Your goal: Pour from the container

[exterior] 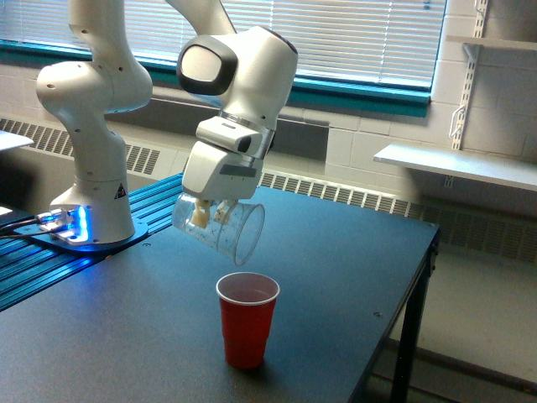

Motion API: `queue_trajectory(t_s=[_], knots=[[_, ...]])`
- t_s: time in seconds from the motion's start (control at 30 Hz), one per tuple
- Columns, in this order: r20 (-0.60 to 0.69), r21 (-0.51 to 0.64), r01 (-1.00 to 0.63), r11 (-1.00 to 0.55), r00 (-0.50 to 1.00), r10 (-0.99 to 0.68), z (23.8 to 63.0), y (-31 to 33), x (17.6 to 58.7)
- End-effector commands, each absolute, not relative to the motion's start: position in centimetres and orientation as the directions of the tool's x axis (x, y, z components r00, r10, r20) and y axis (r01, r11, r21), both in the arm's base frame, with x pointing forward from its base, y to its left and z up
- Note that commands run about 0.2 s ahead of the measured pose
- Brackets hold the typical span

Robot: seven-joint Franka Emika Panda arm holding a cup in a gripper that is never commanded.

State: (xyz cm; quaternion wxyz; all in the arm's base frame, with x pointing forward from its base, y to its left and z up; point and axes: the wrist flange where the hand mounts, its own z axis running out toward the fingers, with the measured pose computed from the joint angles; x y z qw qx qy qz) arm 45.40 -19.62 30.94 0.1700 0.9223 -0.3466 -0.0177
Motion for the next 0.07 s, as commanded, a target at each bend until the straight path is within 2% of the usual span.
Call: queue_trajectory(t_s=[0.03, 0.07], knots=[[0.109, 0.3, -0.644, -0.704, 0.756, -0.645, 31.85, -20.38, 44.91], [0.11, 0.299, -0.645, -0.703, 0.755, -0.646, 31.84, -20.36, 44.84]])
